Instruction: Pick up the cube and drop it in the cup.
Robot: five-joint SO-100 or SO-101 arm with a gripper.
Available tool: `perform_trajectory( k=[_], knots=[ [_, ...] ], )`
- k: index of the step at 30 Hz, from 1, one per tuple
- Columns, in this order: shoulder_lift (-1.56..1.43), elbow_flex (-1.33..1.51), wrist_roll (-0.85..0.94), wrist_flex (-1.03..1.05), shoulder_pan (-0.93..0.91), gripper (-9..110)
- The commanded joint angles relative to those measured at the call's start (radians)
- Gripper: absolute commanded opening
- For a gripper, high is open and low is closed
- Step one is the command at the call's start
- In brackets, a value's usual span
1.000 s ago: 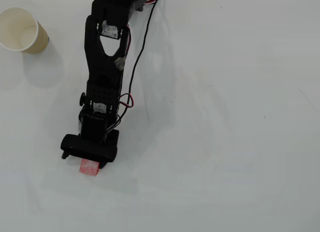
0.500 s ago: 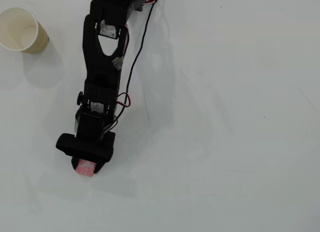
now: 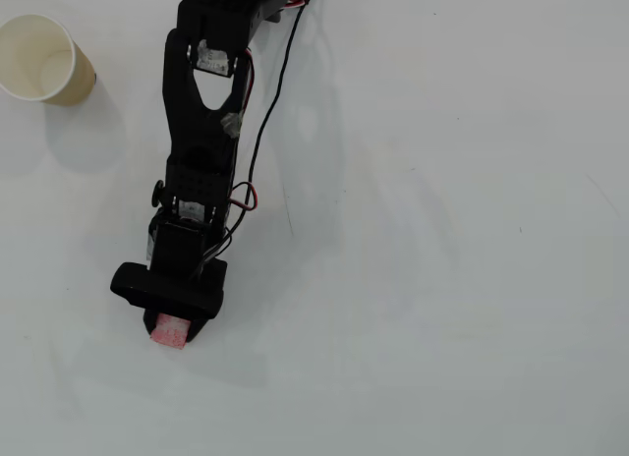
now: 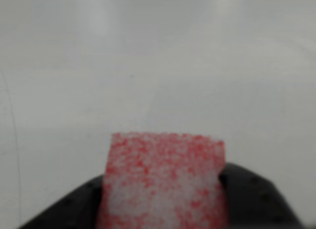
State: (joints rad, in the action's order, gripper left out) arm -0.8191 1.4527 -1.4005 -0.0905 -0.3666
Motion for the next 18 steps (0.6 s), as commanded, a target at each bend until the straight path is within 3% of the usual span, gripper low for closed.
perform_trajectory(
  k=[1, 18],
  knots=[
    [-0.086, -0.103, 0.002, -0.034, -0.02, 11],
    [-0.472, 0.176, -0.002, -0.028, -0.025, 11]
  ],
)
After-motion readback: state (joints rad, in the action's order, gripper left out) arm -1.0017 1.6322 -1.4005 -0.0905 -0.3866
